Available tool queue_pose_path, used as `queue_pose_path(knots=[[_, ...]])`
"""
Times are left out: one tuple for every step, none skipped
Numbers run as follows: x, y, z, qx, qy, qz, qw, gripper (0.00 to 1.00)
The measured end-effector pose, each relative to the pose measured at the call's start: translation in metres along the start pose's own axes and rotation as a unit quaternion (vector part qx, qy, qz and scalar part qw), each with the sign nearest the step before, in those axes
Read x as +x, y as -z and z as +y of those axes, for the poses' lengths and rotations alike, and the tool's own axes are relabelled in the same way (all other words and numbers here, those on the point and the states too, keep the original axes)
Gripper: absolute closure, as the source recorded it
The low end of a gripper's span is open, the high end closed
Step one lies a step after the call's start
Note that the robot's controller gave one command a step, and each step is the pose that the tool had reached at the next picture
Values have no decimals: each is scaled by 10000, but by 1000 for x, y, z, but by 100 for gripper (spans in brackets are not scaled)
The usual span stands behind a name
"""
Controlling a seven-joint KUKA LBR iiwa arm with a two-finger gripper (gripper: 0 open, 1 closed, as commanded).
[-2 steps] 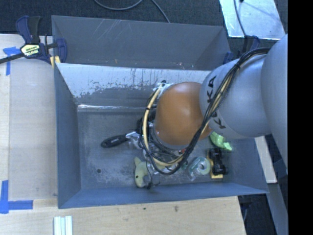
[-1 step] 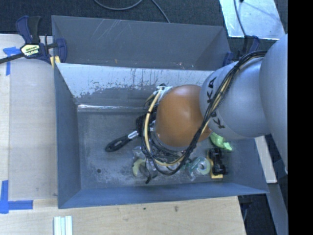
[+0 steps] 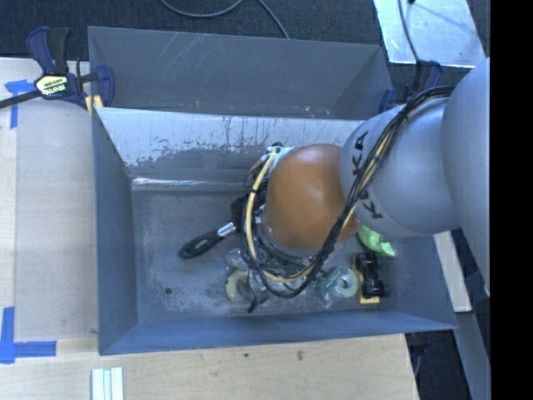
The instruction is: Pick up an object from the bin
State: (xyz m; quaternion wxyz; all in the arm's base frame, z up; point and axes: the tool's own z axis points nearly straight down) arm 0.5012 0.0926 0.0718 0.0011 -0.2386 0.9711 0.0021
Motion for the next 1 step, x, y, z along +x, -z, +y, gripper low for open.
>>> queue_pose_path(knots=[[13,133,-4,1,26,-16,10000,100]])
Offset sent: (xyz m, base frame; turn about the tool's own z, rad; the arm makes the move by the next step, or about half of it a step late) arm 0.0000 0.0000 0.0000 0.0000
